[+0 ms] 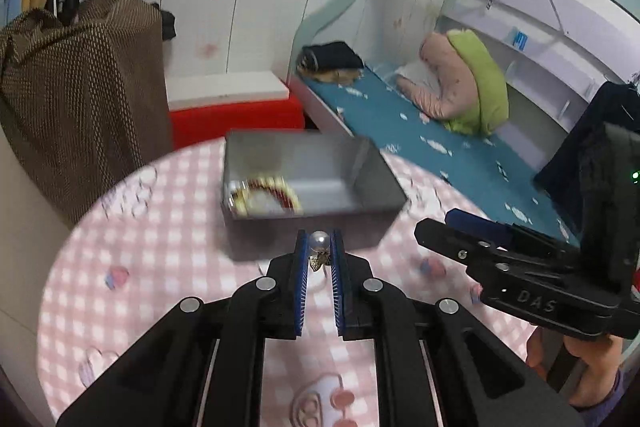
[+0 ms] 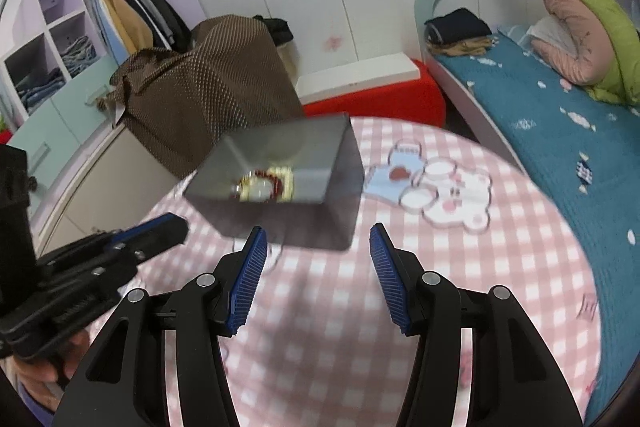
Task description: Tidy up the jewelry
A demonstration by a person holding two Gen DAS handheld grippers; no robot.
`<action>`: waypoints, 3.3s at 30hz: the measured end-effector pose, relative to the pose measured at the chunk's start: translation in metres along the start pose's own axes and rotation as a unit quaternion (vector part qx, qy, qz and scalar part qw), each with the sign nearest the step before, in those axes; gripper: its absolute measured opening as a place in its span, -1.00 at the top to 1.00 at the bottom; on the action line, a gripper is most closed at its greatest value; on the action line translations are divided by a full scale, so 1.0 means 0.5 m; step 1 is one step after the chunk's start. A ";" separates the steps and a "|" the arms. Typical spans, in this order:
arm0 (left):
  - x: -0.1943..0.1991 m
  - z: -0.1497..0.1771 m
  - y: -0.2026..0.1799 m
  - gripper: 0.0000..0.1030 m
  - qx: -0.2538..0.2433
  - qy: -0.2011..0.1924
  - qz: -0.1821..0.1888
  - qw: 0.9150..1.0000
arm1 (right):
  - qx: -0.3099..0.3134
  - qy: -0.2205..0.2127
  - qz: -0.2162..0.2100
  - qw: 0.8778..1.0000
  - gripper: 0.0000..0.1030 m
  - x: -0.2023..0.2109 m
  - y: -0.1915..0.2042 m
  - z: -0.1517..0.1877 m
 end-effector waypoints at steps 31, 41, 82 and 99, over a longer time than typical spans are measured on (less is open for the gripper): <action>-0.140 -0.068 0.034 0.77 0.017 0.051 -0.028 0.998 | 0.005 0.046 0.043 0.998 0.74 -0.122 -0.029 -0.061; -0.116 -0.077 0.043 -0.16 0.029 0.021 -0.043 0.998 | -0.011 0.037 0.028 0.999 0.70 -0.113 -0.016 -0.065; 0.424 0.003 -0.090 -0.86 -0.033 -0.240 -0.092 0.966 | 0.106 -0.200 0.075 0.971 -0.48 0.451 0.192 -0.029; 0.532 0.052 -0.139 -0.86 -0.059 -0.316 -0.086 0.943 | 0.120 -0.263 0.094 0.953 -0.59 0.572 0.225 0.023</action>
Point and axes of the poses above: each gripper's, at about its wrist camera, not at the fingertips, and x roughly against the way its jaws point, y to its left, z to its underside, the point moved 8 cm from there along -x, roughly the way its jaws point, and after that the axes turned 10 degrees about x, right-handed, at the moved point
